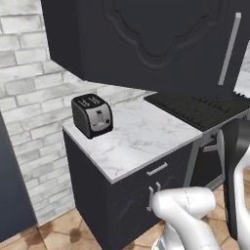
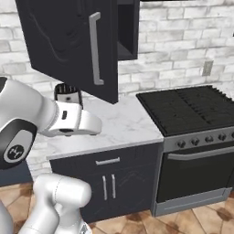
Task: Close all open cabinet doors.
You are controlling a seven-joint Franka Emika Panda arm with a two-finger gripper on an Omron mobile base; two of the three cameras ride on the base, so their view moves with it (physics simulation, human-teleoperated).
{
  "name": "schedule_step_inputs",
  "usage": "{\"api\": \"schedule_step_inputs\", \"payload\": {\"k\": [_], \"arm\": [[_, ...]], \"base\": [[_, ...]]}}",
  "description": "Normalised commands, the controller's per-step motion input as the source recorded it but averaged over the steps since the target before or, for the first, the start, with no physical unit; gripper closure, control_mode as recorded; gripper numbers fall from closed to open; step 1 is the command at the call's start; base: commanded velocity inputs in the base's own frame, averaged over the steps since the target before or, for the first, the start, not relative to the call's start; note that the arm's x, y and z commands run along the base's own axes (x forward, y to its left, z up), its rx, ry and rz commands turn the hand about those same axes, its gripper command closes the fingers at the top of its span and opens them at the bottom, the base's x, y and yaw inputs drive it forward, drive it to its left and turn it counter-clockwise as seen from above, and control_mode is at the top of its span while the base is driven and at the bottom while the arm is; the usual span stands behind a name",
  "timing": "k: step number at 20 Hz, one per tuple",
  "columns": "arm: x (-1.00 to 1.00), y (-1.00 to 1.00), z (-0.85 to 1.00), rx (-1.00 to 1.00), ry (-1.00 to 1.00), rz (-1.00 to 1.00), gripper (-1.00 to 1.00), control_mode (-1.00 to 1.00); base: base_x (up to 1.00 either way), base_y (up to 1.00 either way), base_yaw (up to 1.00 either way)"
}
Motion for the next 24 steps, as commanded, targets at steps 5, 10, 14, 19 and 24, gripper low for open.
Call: {"api": "schedule_step_inputs", "payload": {"k": [5,10,14,19,24], "arm": [[0.00,0.00,0.00,0.00,0.00,0.00,-1.00,1.00],[0.00,0.00,0.00,0.00,0.00,0.00,-1.00,1.00],[0.00,0.00,0.00,0.00,0.00,0.00,-1.00,1.00],[0.00,0.00,0.00,0.00,0.00,0.00,-1.00,1.00],[0.00,0.00,0.00,0.00,0.00,0.00,-1.00,1.00]], "base": [[0.17,-0.47,0.07],[0.28,-0.39,0.10],[0.16,-0.21,0.07],[0.00,-0.02,0.01],[0.00,0.00,0.00]]}}
